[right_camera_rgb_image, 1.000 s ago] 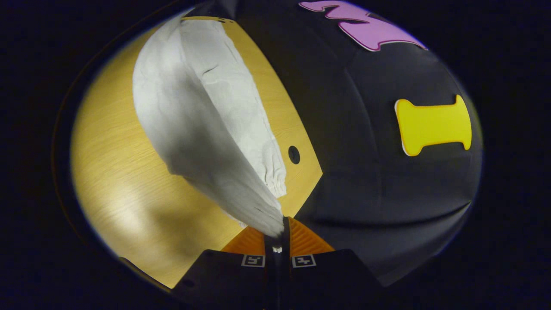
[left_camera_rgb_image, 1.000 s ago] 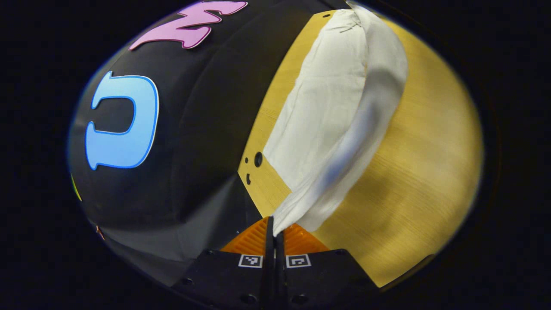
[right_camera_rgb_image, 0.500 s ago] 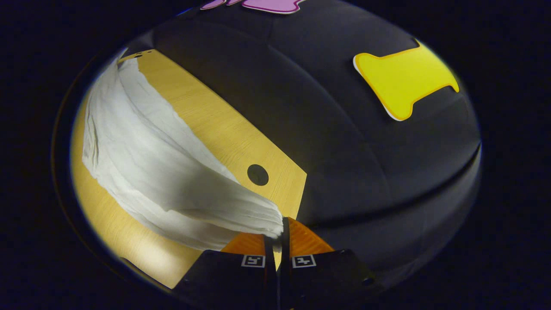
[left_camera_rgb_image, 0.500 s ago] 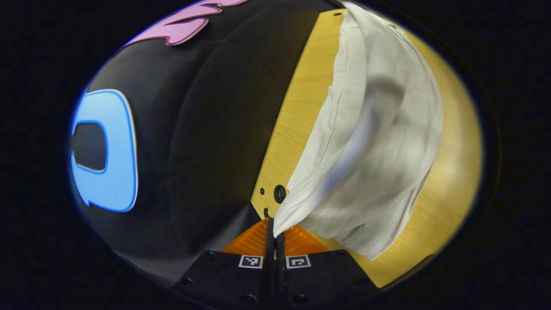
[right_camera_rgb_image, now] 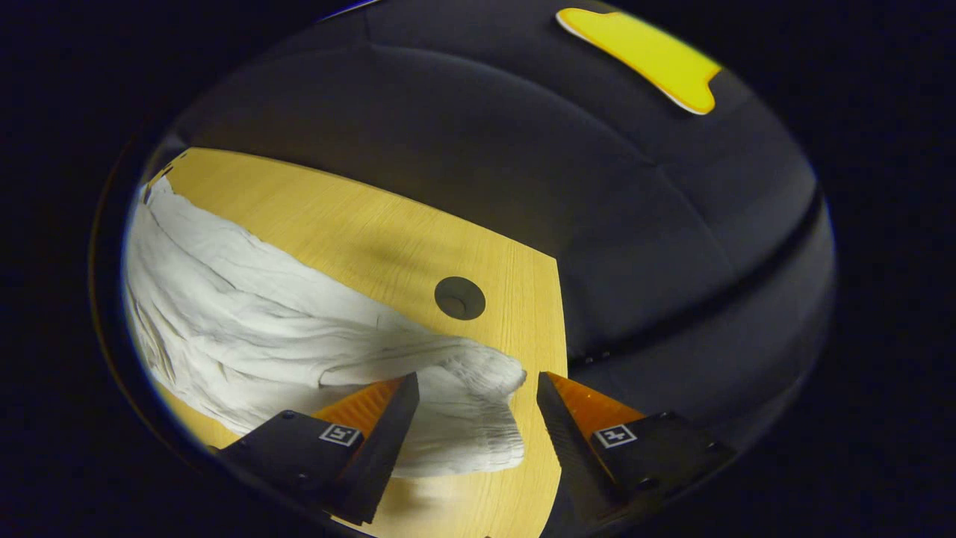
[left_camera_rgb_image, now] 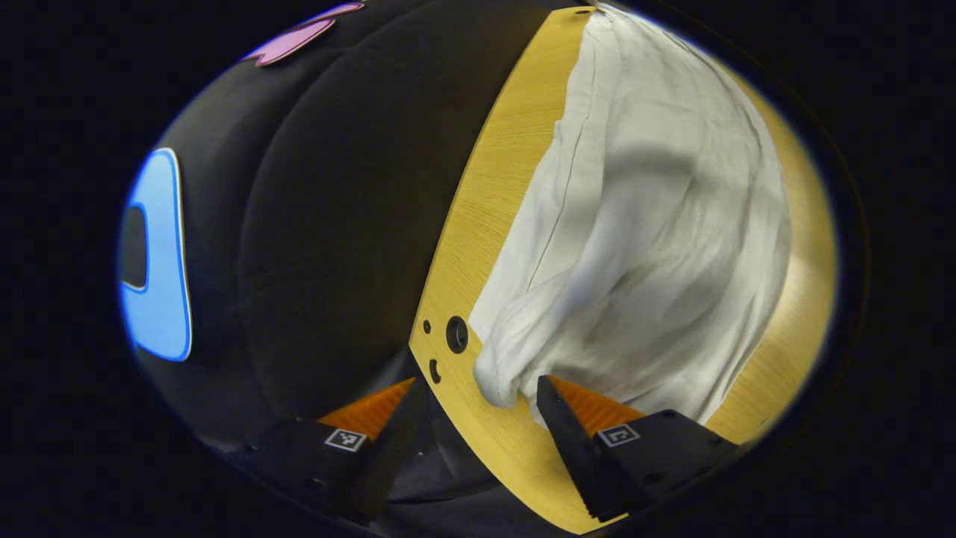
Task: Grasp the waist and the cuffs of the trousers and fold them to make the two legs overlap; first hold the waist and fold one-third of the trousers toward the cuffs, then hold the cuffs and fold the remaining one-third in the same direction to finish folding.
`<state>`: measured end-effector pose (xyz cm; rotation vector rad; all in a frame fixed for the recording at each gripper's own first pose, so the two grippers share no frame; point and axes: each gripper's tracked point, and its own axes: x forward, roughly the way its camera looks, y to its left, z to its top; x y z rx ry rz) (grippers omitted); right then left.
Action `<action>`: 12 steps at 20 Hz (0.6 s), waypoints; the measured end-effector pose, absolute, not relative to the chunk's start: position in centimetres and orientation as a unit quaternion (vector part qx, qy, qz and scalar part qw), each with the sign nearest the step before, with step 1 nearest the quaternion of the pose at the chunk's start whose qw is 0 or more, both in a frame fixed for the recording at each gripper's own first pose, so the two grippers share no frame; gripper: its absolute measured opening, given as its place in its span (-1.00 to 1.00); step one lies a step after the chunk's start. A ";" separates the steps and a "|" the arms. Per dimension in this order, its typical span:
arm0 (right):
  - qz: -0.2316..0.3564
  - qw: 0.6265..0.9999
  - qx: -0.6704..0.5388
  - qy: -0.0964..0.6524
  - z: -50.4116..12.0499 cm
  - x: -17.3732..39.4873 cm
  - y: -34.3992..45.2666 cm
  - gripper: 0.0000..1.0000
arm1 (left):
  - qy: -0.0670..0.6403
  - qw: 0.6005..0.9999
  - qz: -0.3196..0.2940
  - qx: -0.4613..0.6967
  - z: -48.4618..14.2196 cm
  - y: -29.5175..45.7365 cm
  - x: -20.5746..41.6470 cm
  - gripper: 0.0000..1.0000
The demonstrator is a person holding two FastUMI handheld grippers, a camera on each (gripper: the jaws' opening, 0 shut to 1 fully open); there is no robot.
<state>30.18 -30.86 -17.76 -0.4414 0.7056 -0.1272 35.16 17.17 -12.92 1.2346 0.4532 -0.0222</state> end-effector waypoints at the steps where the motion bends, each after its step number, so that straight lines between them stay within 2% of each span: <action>1: -0.071 0.916 -0.191 0.345 -17.4 29.5 -31.1 0.96 | 0.208 0.805 -0.001 0.555 -12.7 17.2 34.4 0.92; 5: -0.109 0.934 -0.043 0.338 -16.8 27.2 -31.5 0.96 | 0.200 0.888 0.059 0.410 -12.2 16.8 28.6 0.92; 9: -0.159 0.933 0.048 0.319 -16.4 26.0 -33.9 0.96 | 0.182 0.930 0.113 0.300 -10.9 16.7 23.0 0.93; 12: -0.182 0.926 0.108 0.314 -17.1 25.7 -34.8 1.00 | 0.171 0.943 0.144 0.248 -9.6 16.8 18.8 0.93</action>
